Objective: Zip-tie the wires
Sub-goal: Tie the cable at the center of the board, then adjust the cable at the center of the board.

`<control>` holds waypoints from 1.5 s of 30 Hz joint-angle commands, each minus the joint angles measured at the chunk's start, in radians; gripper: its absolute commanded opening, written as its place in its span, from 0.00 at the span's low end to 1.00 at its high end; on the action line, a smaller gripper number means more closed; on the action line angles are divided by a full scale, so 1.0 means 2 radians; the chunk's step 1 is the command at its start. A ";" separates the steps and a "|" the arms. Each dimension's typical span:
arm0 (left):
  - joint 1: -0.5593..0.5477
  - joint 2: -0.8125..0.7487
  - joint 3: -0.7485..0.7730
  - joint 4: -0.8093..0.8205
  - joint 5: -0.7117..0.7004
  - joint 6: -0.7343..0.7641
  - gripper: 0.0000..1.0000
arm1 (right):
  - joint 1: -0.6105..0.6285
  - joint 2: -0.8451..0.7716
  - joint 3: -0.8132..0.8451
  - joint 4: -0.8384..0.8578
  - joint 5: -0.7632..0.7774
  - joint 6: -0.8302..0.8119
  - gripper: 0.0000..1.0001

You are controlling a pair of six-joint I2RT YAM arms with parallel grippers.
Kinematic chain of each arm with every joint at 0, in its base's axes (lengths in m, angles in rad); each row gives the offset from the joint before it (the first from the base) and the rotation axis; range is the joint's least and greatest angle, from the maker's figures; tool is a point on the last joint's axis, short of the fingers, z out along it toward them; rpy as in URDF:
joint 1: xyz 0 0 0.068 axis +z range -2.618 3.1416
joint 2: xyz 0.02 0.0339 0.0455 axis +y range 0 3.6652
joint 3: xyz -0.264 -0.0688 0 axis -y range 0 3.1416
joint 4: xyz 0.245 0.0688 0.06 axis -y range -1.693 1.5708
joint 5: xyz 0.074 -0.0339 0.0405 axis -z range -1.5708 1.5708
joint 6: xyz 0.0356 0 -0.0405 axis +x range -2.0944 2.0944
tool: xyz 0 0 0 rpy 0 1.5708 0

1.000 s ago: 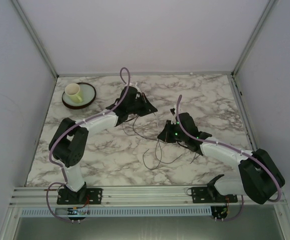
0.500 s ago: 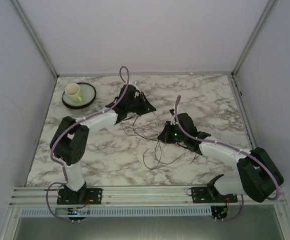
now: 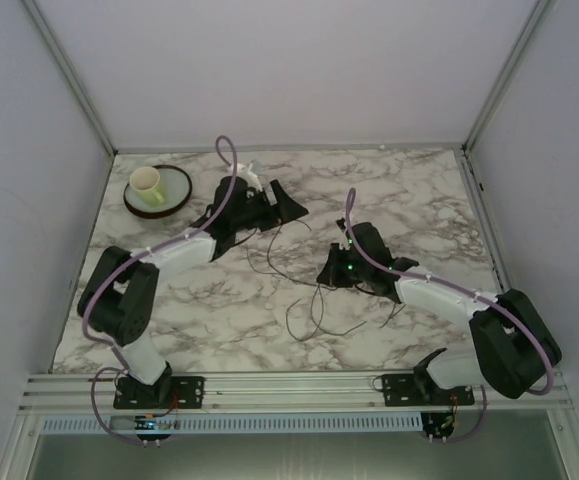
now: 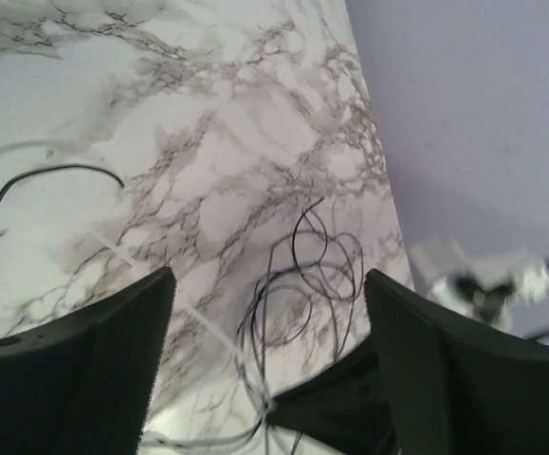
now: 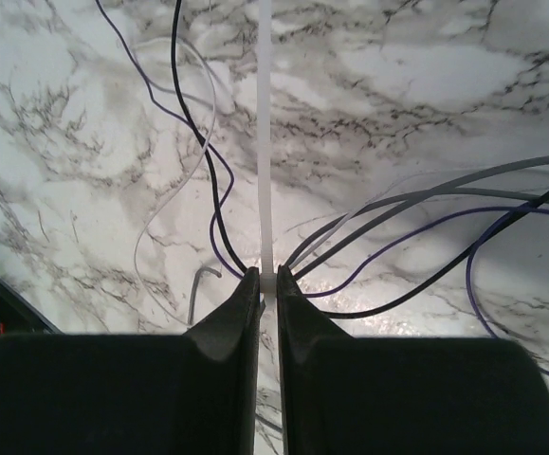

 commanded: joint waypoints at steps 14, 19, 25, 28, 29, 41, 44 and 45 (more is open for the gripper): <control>-0.049 -0.076 -0.143 0.303 0.164 0.122 0.98 | -0.046 -0.012 0.070 -0.071 -0.018 -0.014 0.00; -0.070 -0.054 -0.105 0.196 0.190 0.211 0.97 | -0.060 -0.024 0.090 -0.097 -0.027 -0.012 0.00; -0.079 -0.056 -0.081 0.067 0.175 0.317 0.97 | -0.086 -0.036 0.094 -0.110 -0.039 -0.011 0.00; -0.088 -0.048 -0.073 0.045 0.171 0.339 0.97 | -0.090 -0.030 0.104 -0.118 -0.047 -0.014 0.00; -0.091 -0.044 -0.069 0.042 0.171 0.343 0.97 | -0.090 -0.027 0.109 -0.123 -0.049 -0.015 0.00; -0.127 0.017 -0.019 -0.016 0.158 0.364 0.93 | -0.091 -0.018 0.125 -0.129 -0.051 -0.006 0.00; -0.131 0.024 -0.015 -0.033 0.147 0.372 0.92 | -0.092 -0.016 0.128 -0.130 -0.055 -0.007 0.00; -0.132 0.025 -0.013 -0.037 0.144 0.375 0.90 | -0.092 -0.015 0.128 -0.130 -0.057 -0.007 0.00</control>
